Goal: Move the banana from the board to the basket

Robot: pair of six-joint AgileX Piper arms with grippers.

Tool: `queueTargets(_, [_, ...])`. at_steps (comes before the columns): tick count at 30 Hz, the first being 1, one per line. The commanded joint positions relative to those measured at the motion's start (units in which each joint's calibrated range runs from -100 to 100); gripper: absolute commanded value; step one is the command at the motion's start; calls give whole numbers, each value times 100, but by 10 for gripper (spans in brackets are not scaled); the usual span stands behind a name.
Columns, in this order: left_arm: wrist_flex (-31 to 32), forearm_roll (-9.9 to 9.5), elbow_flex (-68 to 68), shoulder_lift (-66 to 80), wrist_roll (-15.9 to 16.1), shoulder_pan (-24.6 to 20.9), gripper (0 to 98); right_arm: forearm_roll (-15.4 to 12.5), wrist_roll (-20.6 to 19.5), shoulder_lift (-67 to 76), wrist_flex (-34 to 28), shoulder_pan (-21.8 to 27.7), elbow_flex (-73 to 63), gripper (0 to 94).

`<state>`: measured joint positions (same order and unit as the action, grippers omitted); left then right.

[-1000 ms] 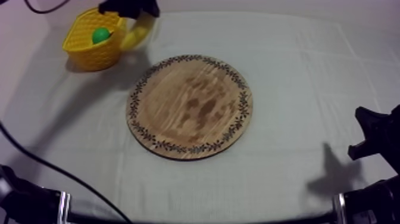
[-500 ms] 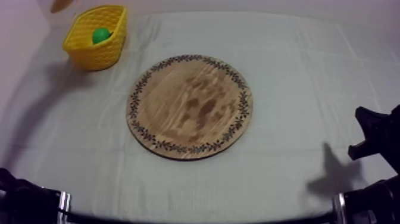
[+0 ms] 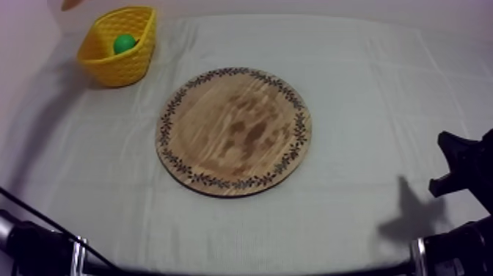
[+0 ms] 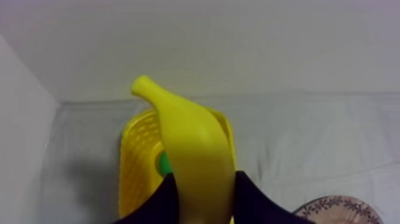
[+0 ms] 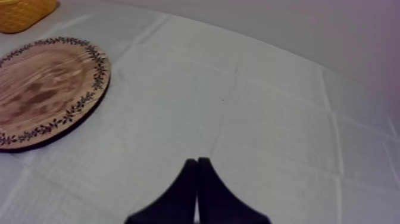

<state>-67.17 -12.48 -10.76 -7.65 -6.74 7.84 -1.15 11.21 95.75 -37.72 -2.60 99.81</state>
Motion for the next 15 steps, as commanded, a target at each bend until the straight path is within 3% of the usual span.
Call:
queueTargets(1, [109, -31, 0, -405, -45, -26, 178, 0, 0, 0, 5, 0, -3, 3])
queueTargets(15, [1095, -74, -203, -2060, -150, -236, 149, 0, -1, 0, 5, 0, -3, 3])
